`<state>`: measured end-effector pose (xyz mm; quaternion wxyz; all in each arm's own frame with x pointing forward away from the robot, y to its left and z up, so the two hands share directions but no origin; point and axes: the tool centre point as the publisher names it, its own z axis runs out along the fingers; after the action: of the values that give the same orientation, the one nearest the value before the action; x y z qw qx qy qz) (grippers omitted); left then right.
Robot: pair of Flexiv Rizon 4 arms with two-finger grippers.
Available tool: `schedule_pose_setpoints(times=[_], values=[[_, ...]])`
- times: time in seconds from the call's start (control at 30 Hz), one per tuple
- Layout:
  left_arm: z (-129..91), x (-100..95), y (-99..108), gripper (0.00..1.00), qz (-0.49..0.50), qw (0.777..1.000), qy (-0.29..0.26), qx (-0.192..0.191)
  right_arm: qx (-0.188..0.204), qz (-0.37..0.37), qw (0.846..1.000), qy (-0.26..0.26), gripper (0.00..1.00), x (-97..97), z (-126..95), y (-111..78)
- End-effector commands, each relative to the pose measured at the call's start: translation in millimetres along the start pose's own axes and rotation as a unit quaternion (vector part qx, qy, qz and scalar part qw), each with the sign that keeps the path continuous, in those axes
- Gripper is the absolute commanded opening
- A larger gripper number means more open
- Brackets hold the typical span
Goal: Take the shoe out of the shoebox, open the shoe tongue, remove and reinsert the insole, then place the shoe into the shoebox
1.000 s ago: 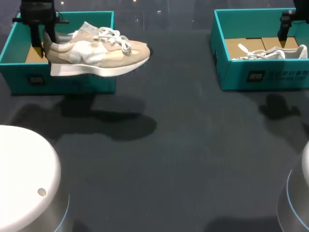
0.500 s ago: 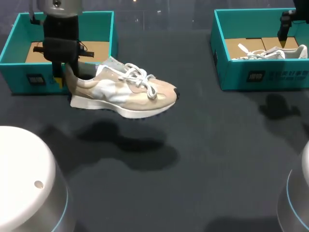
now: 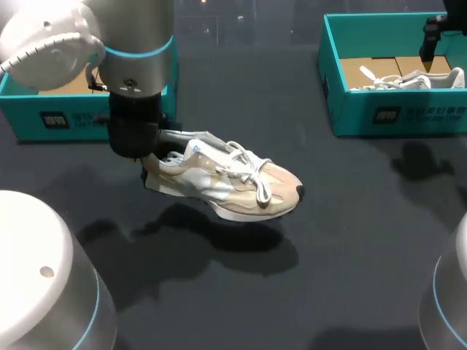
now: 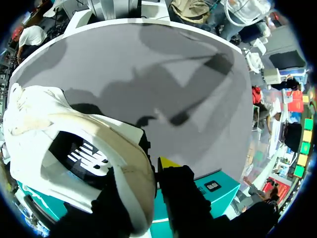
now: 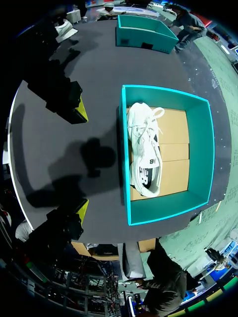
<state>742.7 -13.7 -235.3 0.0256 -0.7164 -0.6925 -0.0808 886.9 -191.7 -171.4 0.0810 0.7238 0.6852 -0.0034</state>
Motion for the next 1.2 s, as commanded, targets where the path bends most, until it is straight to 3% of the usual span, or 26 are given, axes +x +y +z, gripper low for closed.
schedule_pose_setpoints(times=[0.03,0.33,0.7,1.2], values=[[19,-17.5,-3,0.0,0.004,0.999,0.007,-0.033,-0.001,0.0,1.0,0.0,1.0,-0.1,0,-0.4],[41,-51.9,-12,0.0,0.012,1.0,0.009,-0.004,-0.001,0.0,1.0,0.0,1.0,-0.1,0,-0.4],[64,-96.1,-32,0.0,0.016,1.0,0.009,0.001,-0.001,0.0,1.0,0.0,1.0,-0.1,0,-0.4],[90,-123.4,-45,0.0,0.009,1.0,0.013,0.022,-0.001,0.0,1.0,0.0,1.0,-0.1,0,-0.4]])
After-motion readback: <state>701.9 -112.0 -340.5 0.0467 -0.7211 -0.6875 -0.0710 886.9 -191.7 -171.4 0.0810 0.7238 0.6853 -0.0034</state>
